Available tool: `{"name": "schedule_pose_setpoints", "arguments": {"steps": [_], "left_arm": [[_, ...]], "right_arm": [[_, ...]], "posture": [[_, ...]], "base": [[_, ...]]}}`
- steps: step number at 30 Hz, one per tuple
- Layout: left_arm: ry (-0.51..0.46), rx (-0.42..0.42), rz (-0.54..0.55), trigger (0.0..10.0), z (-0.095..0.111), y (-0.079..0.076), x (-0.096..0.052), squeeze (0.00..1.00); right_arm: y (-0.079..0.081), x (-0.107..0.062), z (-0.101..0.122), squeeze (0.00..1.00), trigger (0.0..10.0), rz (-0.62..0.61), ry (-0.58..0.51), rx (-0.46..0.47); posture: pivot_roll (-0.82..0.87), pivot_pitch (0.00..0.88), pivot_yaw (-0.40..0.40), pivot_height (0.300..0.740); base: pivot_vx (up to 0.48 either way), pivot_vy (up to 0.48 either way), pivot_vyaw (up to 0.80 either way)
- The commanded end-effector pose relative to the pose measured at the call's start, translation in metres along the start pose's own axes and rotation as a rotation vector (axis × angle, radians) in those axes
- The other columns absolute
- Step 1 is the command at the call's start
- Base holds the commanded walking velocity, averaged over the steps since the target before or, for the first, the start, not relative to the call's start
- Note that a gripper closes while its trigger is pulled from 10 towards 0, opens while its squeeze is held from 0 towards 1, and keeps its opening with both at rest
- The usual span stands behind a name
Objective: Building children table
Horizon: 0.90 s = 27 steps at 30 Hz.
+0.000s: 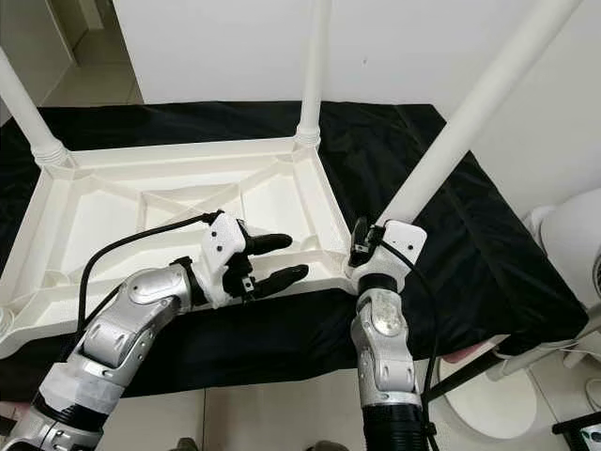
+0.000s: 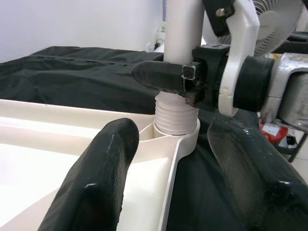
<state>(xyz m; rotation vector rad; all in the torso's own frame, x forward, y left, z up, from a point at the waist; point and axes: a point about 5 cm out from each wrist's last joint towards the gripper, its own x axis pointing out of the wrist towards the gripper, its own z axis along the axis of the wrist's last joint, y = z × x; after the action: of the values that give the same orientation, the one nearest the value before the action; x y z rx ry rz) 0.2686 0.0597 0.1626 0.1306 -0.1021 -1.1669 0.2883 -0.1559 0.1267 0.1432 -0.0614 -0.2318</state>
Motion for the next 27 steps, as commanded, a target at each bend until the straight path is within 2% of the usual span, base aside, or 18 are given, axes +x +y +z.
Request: {"name": "schedule_pose_setpoints", "arguments": {"steps": [1,3,6,17,23,25,26,27], "left_arm": [[-0.001,0.011,0.013,10.0,0.002,0.001,0.001,0.00],[-0.001,0.011,0.013,10.0,0.002,0.001,0.001,0.00],[-0.005,0.010,0.019,10.0,0.003,0.000,0.002,0.00],[-0.010,0.010,0.019,10.0,0.004,0.000,0.003,0.00],[-0.012,0.010,0.017,10.0,0.004,0.001,0.003,0.00],[-0.010,0.010,0.015,10.0,0.003,0.000,0.004,0.00],[-0.010,0.010,0.015,10.0,0.003,0.000,0.004,0.00],[-0.010,0.010,0.014,10.0,0.003,0.000,0.005,0.00]], "right_arm": [[-0.015,-0.002,-0.033,0.00,10.0,-0.064,0.187,-0.129],[-0.015,-0.002,-0.033,0.00,10.0,-0.064,0.187,-0.129],[-0.020,0.004,-0.024,0.00,10.0,-0.040,0.126,-0.290],[-0.016,-0.003,-0.032,0.00,10.0,-0.033,0.143,-0.271],[-0.015,-0.006,-0.038,0.00,10.0,-0.070,0.164,-0.249],[-0.016,-0.005,-0.038,0.00,10.0,-0.148,0.151,-0.215],[-0.016,-0.005,-0.038,0.00,10.0,-0.148,0.151,-0.215],[-0.020,-0.004,-0.035,0.00,10.0,-0.220,0.127,-0.201]], "posture": [[0.00,0.006,-0.006,0.740],[0.00,0.006,-0.006,0.740],[0.01,0.007,-0.011,0.740],[0.00,0.005,-0.010,0.740],[0.00,0.004,-0.007,0.740],[0.00,0.003,-0.006,0.740],[0.00,0.003,-0.006,0.740],[0.00,0.004,-0.009,0.740]], "base": [[0.000,0.000,0.00],[0.000,0.000,0.00],[0.000,0.000,0.00],[0.000,0.000,0.00],[0.000,0.000,0.00],[0.000,0.000,0.00],[0.000,0.000,0.00],[0.000,0.000,0.00]]}}
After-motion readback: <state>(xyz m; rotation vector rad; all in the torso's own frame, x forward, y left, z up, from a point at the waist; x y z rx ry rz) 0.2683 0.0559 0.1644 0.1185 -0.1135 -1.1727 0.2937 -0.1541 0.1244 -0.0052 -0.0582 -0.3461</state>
